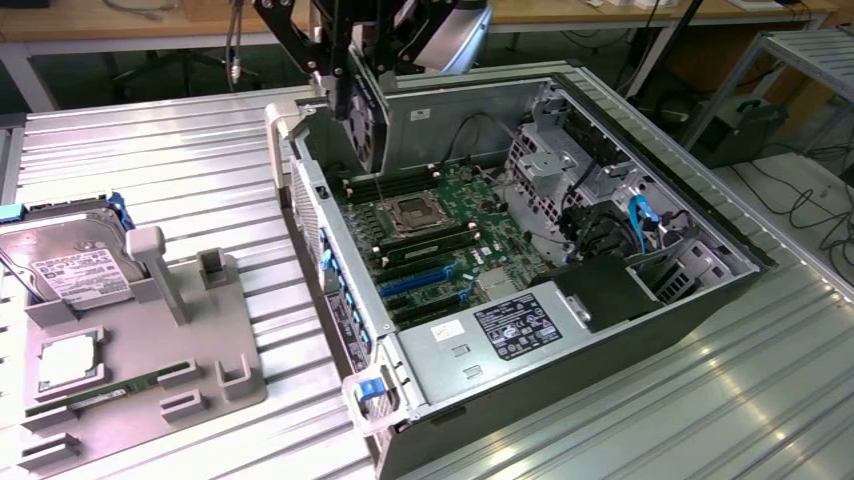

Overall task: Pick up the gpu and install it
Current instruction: 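Pick up the gpu and move the gpu toward the slot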

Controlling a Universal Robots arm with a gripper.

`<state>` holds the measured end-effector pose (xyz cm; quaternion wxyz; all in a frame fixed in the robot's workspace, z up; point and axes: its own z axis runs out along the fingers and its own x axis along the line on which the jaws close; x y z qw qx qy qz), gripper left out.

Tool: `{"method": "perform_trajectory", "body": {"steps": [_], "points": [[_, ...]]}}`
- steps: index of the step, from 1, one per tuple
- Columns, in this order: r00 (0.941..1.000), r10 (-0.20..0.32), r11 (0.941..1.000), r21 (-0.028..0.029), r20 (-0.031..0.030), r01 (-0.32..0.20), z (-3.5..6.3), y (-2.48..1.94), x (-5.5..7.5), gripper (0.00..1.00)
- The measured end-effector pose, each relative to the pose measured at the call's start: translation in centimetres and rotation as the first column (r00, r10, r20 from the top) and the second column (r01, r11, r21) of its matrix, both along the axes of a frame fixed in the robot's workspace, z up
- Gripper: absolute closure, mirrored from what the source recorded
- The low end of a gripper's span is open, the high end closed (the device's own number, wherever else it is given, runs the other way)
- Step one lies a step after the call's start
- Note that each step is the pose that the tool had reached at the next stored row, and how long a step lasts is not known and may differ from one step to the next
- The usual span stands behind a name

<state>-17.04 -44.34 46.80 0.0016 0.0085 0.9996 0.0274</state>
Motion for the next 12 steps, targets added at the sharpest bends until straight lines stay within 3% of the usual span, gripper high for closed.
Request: {"method": "perform_trajectory", "body": {"steps": [12], "points": [[1.0,0.0,1.0,-0.0019,0.0,0.0,-0.15,0.0,1.7,0.72]]}}
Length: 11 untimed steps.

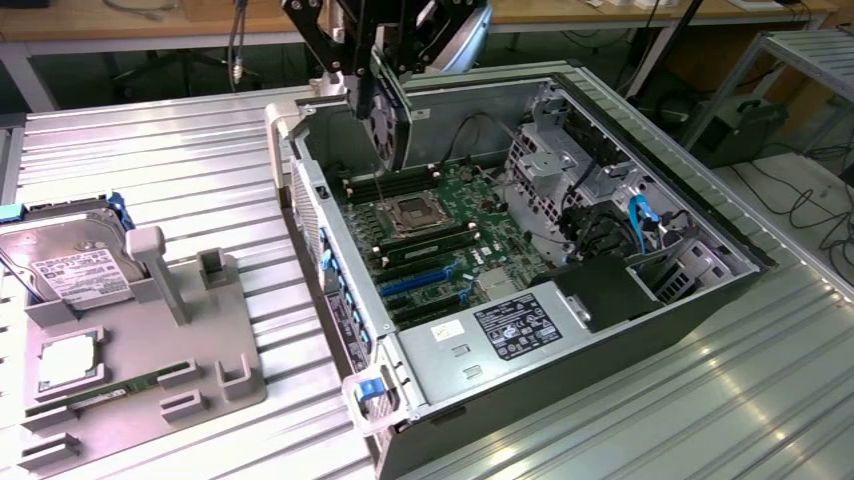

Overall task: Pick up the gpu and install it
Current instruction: 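Pick up the gpu and move the gpu toward the slot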

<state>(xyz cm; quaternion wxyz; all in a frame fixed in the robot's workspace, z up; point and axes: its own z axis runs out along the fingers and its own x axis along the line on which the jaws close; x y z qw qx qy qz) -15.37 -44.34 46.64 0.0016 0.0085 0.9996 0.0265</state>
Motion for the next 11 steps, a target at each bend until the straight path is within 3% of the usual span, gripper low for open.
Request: {"method": "perform_trajectory", "body": {"steps": [11], "points": [[1.0,0.0,1.0,-0.0016,0.0,0.0,-0.11,0.0,1.3,0.72]]}}
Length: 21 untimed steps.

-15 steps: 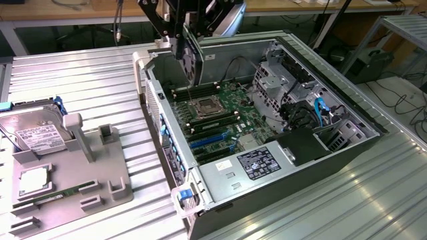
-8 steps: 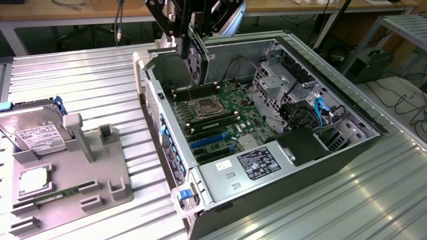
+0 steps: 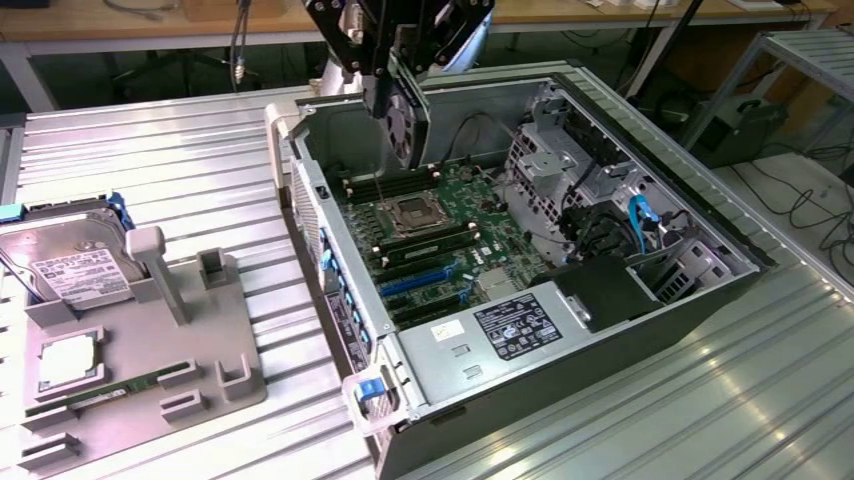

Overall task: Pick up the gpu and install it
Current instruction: 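Pick up the gpu and move the gpu toward the slot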

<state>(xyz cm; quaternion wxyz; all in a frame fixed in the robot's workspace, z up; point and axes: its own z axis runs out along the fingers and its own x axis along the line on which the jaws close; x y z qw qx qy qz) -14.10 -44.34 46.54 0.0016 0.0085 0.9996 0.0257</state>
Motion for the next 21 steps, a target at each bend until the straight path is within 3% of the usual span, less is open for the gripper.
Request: {"method": "perform_trajectory", "body": {"steps": [21], "points": [[1.0,0.0,1.0,-0.0041,0.0001,0.0,-0.28,0.0,2.7,0.72]]}}
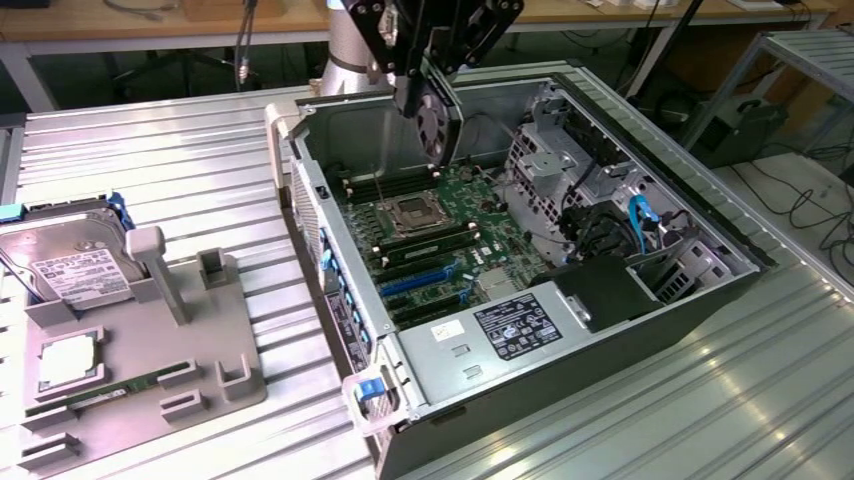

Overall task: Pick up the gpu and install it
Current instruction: 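Pick up the gpu and move the gpu toward the slot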

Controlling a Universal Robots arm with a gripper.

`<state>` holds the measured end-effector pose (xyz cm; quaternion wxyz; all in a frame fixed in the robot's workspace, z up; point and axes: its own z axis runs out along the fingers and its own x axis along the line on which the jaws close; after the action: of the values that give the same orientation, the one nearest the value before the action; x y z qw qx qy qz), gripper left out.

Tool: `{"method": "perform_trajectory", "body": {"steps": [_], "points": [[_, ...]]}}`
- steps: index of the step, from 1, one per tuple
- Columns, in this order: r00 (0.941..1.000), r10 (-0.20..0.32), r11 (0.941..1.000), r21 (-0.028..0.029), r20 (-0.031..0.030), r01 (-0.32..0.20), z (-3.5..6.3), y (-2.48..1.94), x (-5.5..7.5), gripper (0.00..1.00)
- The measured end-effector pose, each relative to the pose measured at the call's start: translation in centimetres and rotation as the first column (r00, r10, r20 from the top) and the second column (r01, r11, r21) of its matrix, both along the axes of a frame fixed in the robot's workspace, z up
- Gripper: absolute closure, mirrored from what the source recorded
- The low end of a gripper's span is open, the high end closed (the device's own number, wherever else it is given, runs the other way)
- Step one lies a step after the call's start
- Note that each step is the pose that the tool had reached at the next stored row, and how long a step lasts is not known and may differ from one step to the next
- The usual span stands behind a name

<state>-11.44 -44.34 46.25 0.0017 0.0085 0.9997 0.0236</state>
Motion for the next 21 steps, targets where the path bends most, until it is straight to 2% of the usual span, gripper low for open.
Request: {"method": "perform_trajectory", "body": {"steps": [21], "points": [[1.0,0.0,1.0,-0.0023,0.0,0.0,-0.42,0.0,3.3,0.72]]}}
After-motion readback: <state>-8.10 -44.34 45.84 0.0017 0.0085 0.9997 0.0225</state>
